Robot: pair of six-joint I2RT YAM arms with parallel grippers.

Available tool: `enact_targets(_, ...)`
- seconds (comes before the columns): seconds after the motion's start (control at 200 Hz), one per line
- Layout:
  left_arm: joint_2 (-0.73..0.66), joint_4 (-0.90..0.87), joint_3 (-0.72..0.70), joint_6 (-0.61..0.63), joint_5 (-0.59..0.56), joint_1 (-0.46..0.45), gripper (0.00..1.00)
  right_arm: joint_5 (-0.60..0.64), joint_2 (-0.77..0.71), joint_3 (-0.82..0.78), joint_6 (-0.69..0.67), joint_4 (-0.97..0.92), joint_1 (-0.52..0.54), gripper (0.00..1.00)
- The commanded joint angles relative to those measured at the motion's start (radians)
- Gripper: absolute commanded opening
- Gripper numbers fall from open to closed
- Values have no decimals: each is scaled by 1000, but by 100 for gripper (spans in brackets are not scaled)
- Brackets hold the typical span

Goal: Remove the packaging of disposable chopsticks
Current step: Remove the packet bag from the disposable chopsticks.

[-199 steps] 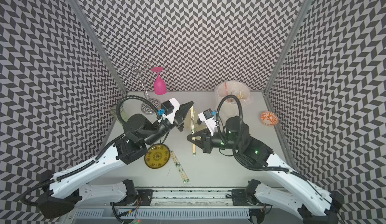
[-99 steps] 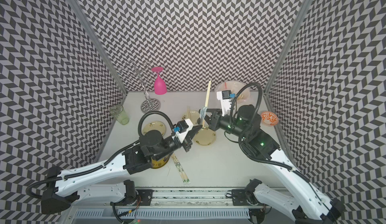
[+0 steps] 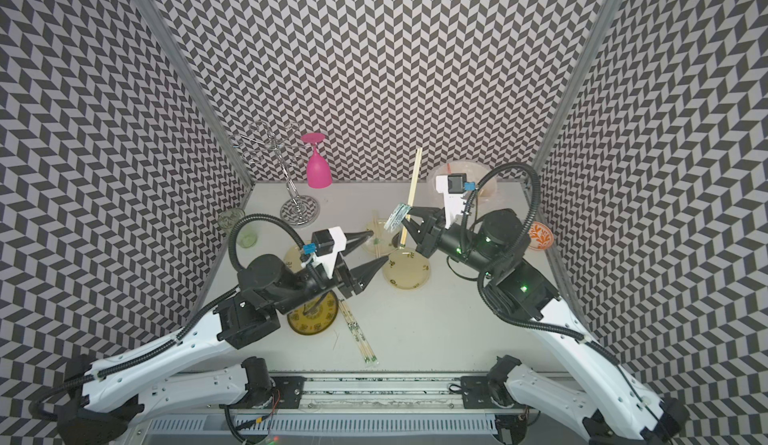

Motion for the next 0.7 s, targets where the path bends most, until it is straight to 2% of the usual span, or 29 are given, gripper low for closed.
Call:
enact_targets(0.0, -35, -38, 74, -26, 140, 57, 88, 23, -51, -11, -152, 17, 2, 0)
enact_targets(0.12, -16, -114, 178, -53, 305, 139, 87, -75, -72, -32, -270, -6, 3, 0)
enact_targets(0.205, 28, -132, 254, -101, 467, 197, 86, -130, -86, -58, -330, -13, 3, 0)
enact_targets(0.335, 95, -60, 322, -225, 683, 253, 85, -192, -93, -77, -392, -28, 3, 0)
enact_targets(0.421, 119, 24, 344, -318, 840, 311, 82, -187, -100, -89, -402, -25, 3, 0)
enact_targets(0.596, 91, 226, 311, -503, 968, 470, 84, -192, -110, -96, -420, -29, 3, 0)
enact_targets(0.696, 133, 220, 330, -543, 979, 479, 84, -232, -104, -95, -415, -18, 3, 0)
